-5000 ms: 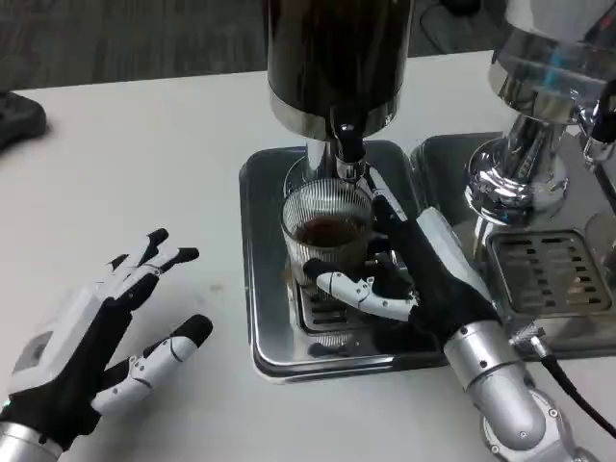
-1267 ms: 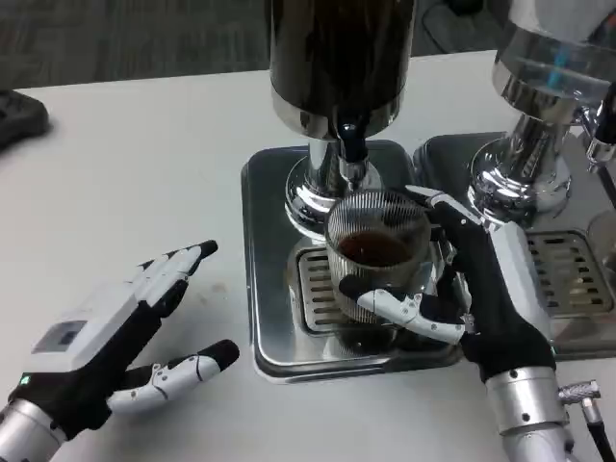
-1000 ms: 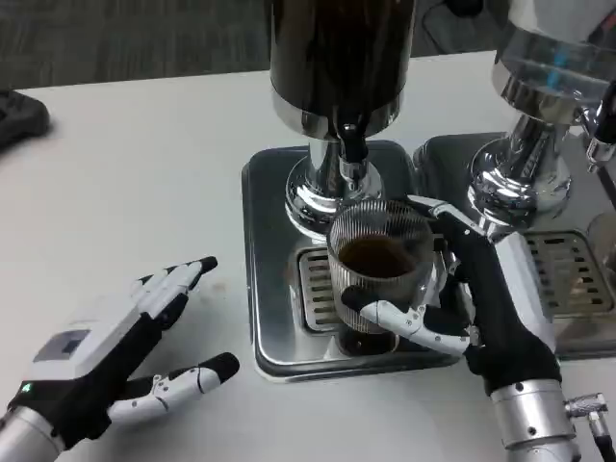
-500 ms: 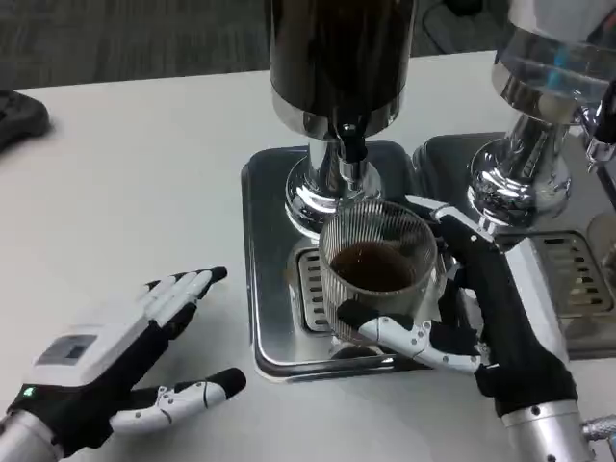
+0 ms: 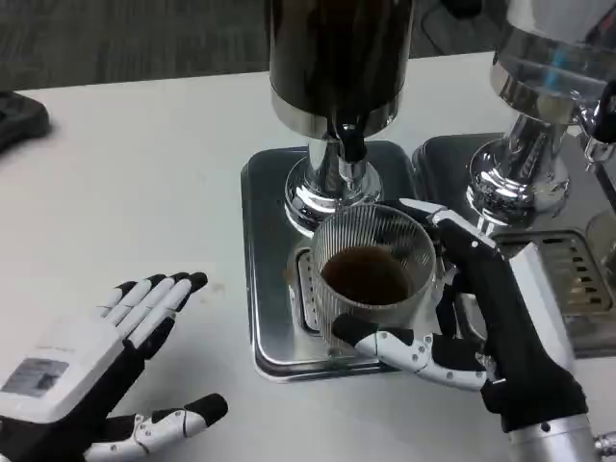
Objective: Grasp the cup under the faucet to collect the drink, then remove the cup.
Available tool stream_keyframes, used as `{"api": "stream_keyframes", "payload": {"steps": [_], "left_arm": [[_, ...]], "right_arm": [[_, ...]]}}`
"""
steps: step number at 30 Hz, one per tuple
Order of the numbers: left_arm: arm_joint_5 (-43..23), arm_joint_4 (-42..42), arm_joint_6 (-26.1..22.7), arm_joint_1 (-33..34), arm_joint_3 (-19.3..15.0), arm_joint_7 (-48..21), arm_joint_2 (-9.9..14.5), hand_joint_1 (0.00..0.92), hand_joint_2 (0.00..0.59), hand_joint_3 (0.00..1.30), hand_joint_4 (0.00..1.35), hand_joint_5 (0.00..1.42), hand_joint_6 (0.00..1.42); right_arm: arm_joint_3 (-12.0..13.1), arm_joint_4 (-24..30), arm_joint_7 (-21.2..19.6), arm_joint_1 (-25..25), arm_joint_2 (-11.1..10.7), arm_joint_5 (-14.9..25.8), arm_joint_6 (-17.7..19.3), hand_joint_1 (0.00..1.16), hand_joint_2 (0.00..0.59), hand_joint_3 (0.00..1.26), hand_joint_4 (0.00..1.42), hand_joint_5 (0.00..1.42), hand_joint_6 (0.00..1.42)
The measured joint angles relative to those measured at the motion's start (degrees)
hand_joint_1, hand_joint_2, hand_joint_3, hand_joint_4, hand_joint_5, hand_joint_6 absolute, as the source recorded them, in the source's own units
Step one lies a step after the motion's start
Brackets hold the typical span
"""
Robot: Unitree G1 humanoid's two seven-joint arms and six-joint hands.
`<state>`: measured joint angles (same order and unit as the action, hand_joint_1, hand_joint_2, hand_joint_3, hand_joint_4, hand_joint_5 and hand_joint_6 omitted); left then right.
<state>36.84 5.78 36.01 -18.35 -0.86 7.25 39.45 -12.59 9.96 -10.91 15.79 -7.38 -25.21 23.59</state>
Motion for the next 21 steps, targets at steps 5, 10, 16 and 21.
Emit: {"api": "stream_keyframes", "payload": {"steps": [5,10,16,21], "left_arm": [[0.52,-1.81,0.0,-1.56,-0.16,0.72,-0.01,0.0,0.176,0.0,0.0,0.0,0.0],[1.45,-1.89,-0.01,-1.59,-0.03,0.73,-0.01,0.0,0.177,0.0,0.0,0.0,0.0],[1.54,-1.89,-0.03,-1.45,-0.03,0.72,-0.01,0.0,0.179,0.0,0.0,0.0,0.0],[1.54,-1.89,-0.05,-1.47,-0.03,0.71,-0.01,0.0,0.18,0.0,0.0,0.0,0.0]], "right_arm": [[0.09,0.97,0.79,1.59,-0.01,0.3,0.0,0.95,0.156,0.55,0.63,0.92,1.32],[0.43,2.58,2.85,1.98,-0.49,2.18,0.01,0.95,0.156,0.55,0.63,0.92,1.32],[0.55,3.89,4.25,2.77,-1.61,2.32,0.35,0.95,0.156,0.55,0.63,0.92,1.32],[0.53,4.01,4.36,3.76,-1.54,2.3,0.47,0.95,0.156,0.55,0.63,0.92,1.33]]}}
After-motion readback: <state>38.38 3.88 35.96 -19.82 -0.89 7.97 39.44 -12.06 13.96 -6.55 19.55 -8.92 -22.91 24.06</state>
